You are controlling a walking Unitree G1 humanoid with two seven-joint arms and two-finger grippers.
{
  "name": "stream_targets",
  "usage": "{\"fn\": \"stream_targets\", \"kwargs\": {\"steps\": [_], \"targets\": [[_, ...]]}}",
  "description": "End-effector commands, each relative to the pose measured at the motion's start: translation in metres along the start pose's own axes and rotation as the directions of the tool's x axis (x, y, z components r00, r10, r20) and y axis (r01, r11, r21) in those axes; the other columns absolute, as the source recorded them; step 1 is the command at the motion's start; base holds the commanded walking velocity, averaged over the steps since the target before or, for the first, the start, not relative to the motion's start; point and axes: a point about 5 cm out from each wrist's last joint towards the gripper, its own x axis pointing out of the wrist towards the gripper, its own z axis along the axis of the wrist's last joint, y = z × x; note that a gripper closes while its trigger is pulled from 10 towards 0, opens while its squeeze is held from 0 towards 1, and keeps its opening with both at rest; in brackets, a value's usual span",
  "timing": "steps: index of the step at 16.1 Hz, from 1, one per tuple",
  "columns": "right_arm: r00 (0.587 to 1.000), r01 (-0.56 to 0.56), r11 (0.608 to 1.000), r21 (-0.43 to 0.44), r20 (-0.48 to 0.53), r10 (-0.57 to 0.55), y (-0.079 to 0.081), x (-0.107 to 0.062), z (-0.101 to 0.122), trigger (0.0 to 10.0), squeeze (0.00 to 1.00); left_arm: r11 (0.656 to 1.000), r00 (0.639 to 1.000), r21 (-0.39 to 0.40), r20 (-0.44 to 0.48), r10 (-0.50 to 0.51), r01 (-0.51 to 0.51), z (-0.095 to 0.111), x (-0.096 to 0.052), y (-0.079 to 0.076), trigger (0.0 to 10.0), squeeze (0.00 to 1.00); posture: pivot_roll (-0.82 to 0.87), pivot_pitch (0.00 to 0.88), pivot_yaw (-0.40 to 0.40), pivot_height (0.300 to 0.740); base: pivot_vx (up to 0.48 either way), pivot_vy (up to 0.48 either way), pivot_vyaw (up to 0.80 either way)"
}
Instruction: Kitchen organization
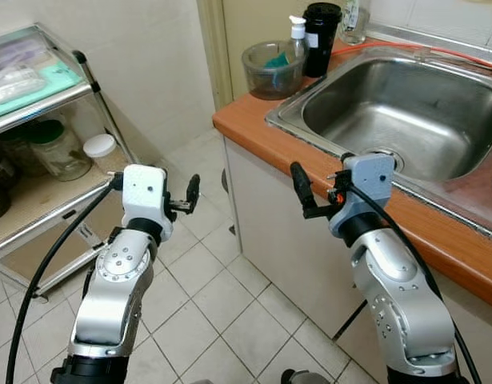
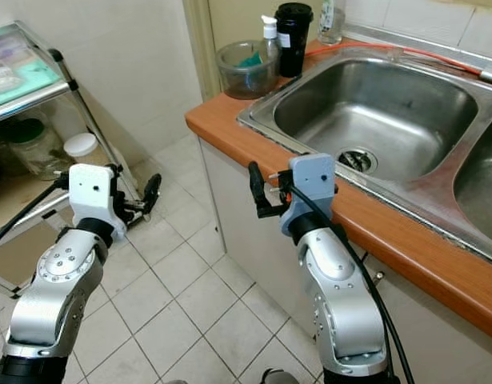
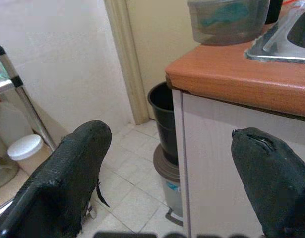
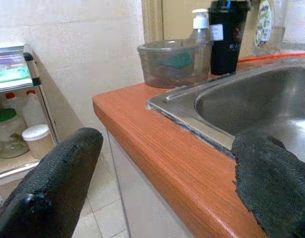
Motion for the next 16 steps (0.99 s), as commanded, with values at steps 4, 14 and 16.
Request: {"fn": "stream_targets", "kwargs": {"steps": [4, 14, 16], "targets": [[1.000, 0.009, 0.998, -0.066, 0.012, -0.008, 0.000, 0.000, 0.003, 10.0, 1.00, 1.000, 1.000, -0.004, -0.004, -0.003, 0.003, 0.002, -0.004, 0.001, 10.0, 0.00, -0.11, 0.000, 0.105, 0.740, 0.000, 0.000, -0.80], [0.997, 0.058, 0.990, -0.130, -0.041, -0.063, -0.015, 0.007, -0.003, 10.0, 1.00, 0.997, 0.999, 0.069, -0.028, 0.041, -0.039, -0.001, -0.004, 0.007, 10.0, 0.00, -0.09, 0.000, 0.071, 0.740, 0.000, 0.000, -0.72], [0.995, 0.090, 0.994, -0.068, -0.046, -0.093, -0.019, 0.009, -0.003, 10.0, 1.00, 0.998, 0.999, 0.049, -0.026, 0.043, -0.042, 0.000, -0.004, 0.007, 10.0, 0.00, -0.08, 0.000, 0.060, 0.740, 0.000, 0.000, 0.00]]}}
